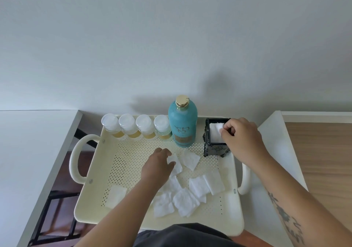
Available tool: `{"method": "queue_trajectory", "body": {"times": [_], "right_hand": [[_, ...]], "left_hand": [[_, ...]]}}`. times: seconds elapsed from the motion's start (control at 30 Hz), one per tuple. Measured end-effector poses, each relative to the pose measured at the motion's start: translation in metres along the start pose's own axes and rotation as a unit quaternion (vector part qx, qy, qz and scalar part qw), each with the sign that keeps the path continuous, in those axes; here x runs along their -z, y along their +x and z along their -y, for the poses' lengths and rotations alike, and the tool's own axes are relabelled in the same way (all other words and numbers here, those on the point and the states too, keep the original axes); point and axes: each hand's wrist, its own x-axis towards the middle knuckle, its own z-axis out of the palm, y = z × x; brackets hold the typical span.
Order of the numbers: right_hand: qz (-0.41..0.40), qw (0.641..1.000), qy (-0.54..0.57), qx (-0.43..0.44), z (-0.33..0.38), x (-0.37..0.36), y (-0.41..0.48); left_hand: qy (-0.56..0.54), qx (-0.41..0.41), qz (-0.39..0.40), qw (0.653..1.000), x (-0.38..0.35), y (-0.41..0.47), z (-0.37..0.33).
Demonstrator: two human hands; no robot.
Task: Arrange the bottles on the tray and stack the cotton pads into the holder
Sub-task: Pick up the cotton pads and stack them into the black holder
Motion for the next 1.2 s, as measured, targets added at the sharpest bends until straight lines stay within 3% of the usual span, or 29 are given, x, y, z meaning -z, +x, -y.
{"method": "queue_trajectory", "body": {"times": [0.13,0.3,0.4,0.57,0.7,0.83,0.93,1.1,1.2], "right_hand": [[-0.041,0.992,-0.115,0.026,0.001,-0.003,-0.001],[-0.139,0.977,-0.119,0.108,0.000,-0.005,-0.011],[-0.090,0.974,-0.142,0.150,0.000,-0.013,-0.015],[0.020,0.963,-0.236,0.128,0.000,-0.022,-0.012],[0.038,0.960,-0.248,0.122,-0.002,-0.025,-0.009],[0.045,0.961,-0.246,0.118,-0.002,-0.026,-0.009],[0.027,0.964,-0.236,0.121,-0.001,-0.023,-0.011],[-0.144,0.969,-0.084,0.182,0.008,-0.014,-0.026],[-0.052,0.977,0.025,0.207,0.020,-0.015,-0.039]], "left_hand": [[0.036,0.006,0.007,0.999,-0.003,0.002,0.002],[0.046,0.011,0.005,0.999,-0.006,0.004,0.006],[0.041,0.017,0.007,0.999,-0.007,0.006,0.006],[0.041,0.004,0.013,0.999,-0.006,0.007,0.005],[0.018,-0.014,-0.017,1.000,-0.002,0.002,0.004],[-0.096,-0.011,-0.029,0.995,0.010,-0.007,0.005],[-0.167,0.002,-0.036,0.985,0.024,-0.015,0.001],[-0.264,-0.009,-0.030,0.964,0.046,-0.029,-0.006],[-0.306,-0.025,-0.003,0.952,0.056,-0.037,-0.015]]}}
